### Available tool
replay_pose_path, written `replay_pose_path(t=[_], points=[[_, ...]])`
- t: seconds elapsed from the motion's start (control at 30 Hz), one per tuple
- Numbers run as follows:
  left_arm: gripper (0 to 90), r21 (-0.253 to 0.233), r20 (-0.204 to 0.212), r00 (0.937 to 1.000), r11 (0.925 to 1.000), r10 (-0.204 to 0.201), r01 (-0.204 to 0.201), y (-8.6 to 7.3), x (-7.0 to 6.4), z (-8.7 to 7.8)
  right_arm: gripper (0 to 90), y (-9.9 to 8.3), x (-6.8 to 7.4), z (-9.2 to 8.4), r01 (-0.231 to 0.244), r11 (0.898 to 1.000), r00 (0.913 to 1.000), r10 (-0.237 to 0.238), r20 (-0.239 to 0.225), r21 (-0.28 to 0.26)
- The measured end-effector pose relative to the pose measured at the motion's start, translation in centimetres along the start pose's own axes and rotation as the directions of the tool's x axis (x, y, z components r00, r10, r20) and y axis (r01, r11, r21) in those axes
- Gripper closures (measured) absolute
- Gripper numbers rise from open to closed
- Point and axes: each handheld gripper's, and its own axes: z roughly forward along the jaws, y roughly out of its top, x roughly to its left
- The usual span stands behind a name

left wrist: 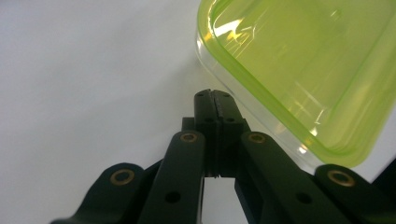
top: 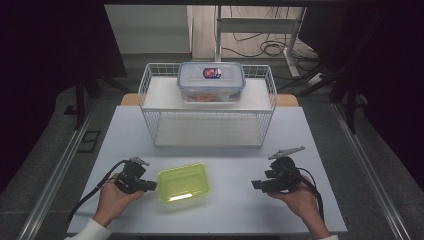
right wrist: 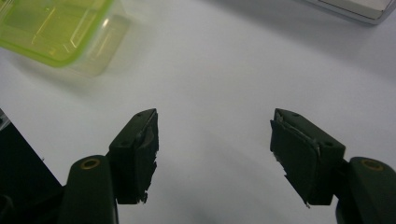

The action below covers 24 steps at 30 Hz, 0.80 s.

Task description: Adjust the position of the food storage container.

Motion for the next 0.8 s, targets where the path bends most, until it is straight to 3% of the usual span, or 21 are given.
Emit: replay_pose_path(t=[0.07, 0.17, 0.37, 0.43, 0.6, 0.8], points=[[89.5, 0.004, -0.021, 0.9997, 0.9999, 0.013, -0.013, 0.5, -0.4, 0.3, 32.4, 0.0, 0.1, 0.1, 0.001, 1.000, 1.0000, -0.001, -0.001, 0.003], [89.5, 0.003, 0.040, 0.9992, 1.0000, -0.008, 0.008, 1.1, -0.7, 1.2, 32.4, 0.0, 0.1, 0.2, 0.002, 1.000, 1.0000, -0.002, -0.005, 0.007], [89.5, 0.000, 0.064, 0.9974, 0.9994, -0.034, 0.034, 1.5, -0.6, 2.2, 32.4, 0.0, -0.1, 0.1, 0.000, 1.000, 1.0000, 0.000, 0.001, 0.007], [89.6, 0.001, 0.039, 0.9991, 0.9999, -0.014, 0.014, 2.0, -1.1, 2.4, 32.4, 0.0, -0.1, 0.1, -0.003, 1.000, 1.0000, 0.003, 0.002, 0.008], [89.5, -0.003, 0.054, 0.9982, 0.9997, 0.024, -0.024, 3.2, -2.7, 3.1, 32.4, 0.0, 0.0, 0.3, 0.000, 1.000, 1.0000, 0.000, -0.001, 0.012], [89.5, 0.001, 0.056, 0.9982, 0.9998, 0.018, -0.019, 3.8, -3.2, 4.1, 32.4, -0.2, -0.1, 0.3, -0.003, 1.000, 1.0000, 0.003, 0.000, 0.013]])
